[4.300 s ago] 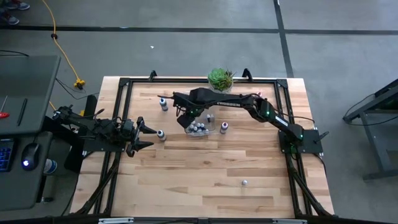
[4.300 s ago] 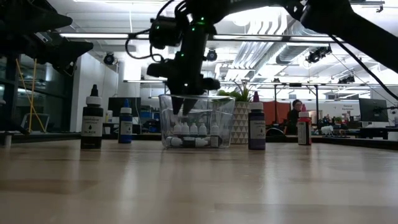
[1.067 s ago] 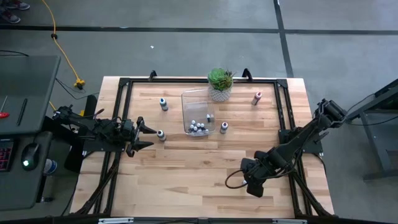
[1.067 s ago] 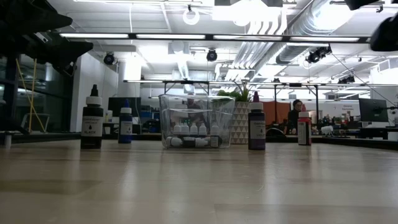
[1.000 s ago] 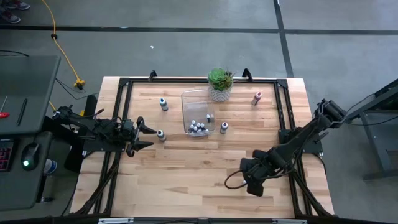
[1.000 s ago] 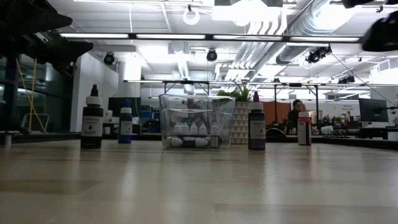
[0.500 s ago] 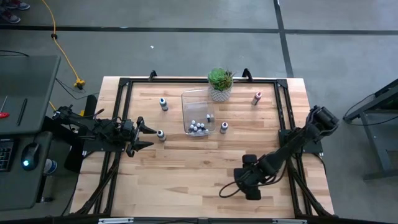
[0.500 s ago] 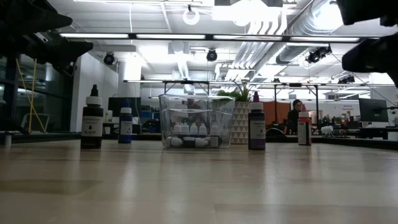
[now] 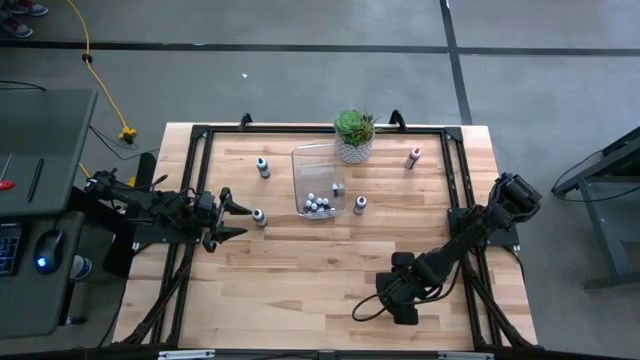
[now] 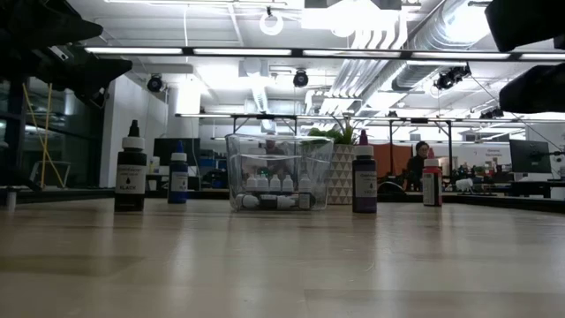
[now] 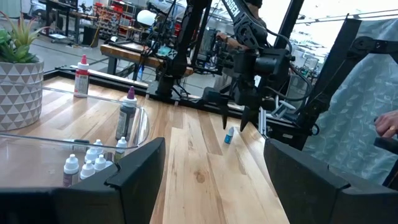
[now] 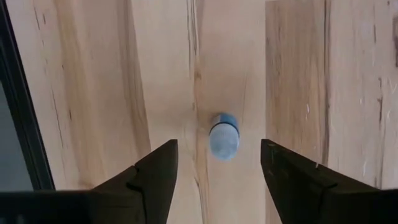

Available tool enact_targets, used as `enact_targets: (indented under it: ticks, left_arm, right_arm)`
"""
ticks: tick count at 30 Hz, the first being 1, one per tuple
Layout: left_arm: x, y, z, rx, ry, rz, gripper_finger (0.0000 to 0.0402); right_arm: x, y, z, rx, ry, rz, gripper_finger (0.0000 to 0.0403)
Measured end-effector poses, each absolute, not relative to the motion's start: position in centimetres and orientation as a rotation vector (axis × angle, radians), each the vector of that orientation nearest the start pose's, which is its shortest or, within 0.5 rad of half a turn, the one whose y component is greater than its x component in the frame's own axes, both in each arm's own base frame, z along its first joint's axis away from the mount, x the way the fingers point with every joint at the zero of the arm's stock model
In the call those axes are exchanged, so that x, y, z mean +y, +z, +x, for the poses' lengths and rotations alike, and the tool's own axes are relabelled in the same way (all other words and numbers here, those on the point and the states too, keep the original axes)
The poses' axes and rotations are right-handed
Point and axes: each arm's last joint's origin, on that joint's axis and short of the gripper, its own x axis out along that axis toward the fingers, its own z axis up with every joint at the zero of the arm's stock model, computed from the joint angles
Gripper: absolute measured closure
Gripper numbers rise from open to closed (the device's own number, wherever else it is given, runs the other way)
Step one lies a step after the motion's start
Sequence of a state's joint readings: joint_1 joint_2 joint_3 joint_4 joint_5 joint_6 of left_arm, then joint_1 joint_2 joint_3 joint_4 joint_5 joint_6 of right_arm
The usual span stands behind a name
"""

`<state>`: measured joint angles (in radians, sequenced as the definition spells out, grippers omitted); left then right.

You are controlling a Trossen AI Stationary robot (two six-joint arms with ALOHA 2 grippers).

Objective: Pick & Place food coloring
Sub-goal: Put the small blue food coloring bottle into the transparent bin

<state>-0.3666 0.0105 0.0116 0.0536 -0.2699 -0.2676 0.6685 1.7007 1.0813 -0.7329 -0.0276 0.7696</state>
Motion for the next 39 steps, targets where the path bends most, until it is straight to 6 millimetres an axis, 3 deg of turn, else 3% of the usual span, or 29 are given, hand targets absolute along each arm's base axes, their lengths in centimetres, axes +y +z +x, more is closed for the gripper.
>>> enact_targets:
  ticks: [13,39]
  left_arm:
    - [-2.74,17.18,9.28,-0.039,-0.103,-0.284,0.013]
    - [-2.74,17.18,9.28,-0.039,-0.103,-0.284,0.013]
  right_arm:
    - [19.5,17.27,24.53,1.415,0.047,0.221,0.0221]
    - [19.62,17.25,24.46,1.446,0.079,0.245,0.0355]
